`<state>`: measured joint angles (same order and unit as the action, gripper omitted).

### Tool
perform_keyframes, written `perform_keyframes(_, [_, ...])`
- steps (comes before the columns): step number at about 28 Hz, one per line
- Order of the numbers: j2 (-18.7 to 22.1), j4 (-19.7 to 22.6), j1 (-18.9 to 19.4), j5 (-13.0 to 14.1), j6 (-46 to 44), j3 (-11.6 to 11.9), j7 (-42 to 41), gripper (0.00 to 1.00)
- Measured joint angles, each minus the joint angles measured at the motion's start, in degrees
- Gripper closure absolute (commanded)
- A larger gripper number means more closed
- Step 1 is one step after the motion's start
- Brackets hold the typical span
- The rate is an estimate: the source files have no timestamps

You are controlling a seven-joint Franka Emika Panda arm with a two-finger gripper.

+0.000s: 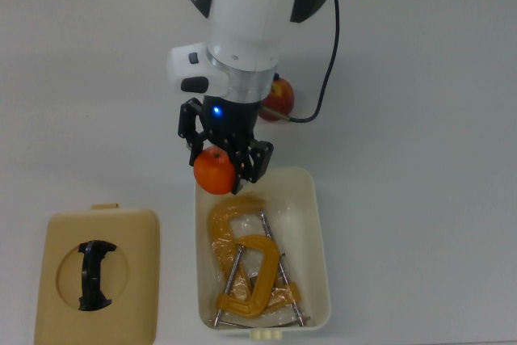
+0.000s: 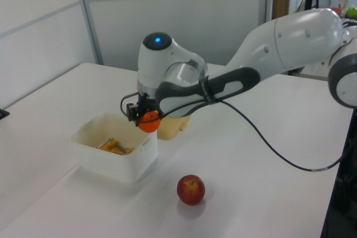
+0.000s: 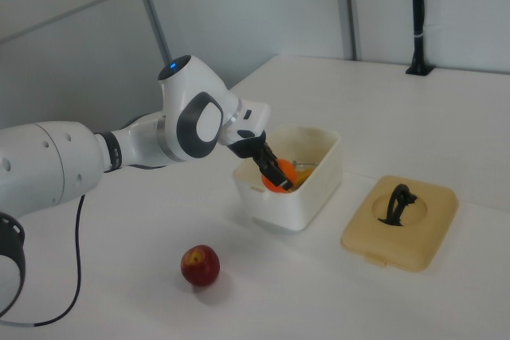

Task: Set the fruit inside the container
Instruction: 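Lower the orange into the container and open the gripper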

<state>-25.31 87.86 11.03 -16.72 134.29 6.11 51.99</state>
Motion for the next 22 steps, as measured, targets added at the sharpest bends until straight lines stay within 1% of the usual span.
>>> perform_keyframes(2, [-1.19,-1.45,0.52,-0.68,0.09,-0.01,2.73,1.00])
perform_keyframes(3, [-1.74,-2.08,0.67,-0.76,0.09,-0.01,3.69,0.73])
perform_keyframes(4, [-2.50,-2.97,0.93,-0.77,0.09,-0.01,4.88,0.43])
perform_keyframes(5, [-2.92,-3.44,1.05,-0.80,0.09,-0.01,5.42,0.05])
perform_keyframes(6, [-3.30,-3.84,1.12,-0.92,0.09,-0.01,5.84,0.00])
perform_keyframes(8, [-3.79,-4.42,1.33,-1.65,0.09,-0.01,6.29,0.00])
perform_keyframes(13, [-4.10,-5.07,2.20,-4.84,0.09,-0.02,6.93,0.00])
perform_keyframes(17, [-3.70,-5.34,2.54,-5.21,-0.06,0.00,5.69,0.00])
perform_keyframes(19, [-2.91,-5.26,2.52,-4.56,-1.26,0.05,3.52,0.00])
perform_keyframes(21, [-1.37,-5.06,2.44,-1.77,-3.61,0.22,-0.71,0.00])
perform_keyframes(22, [-0.53,-4.91,2.38,0.36,-5.27,0.34,-3.76,0.00])
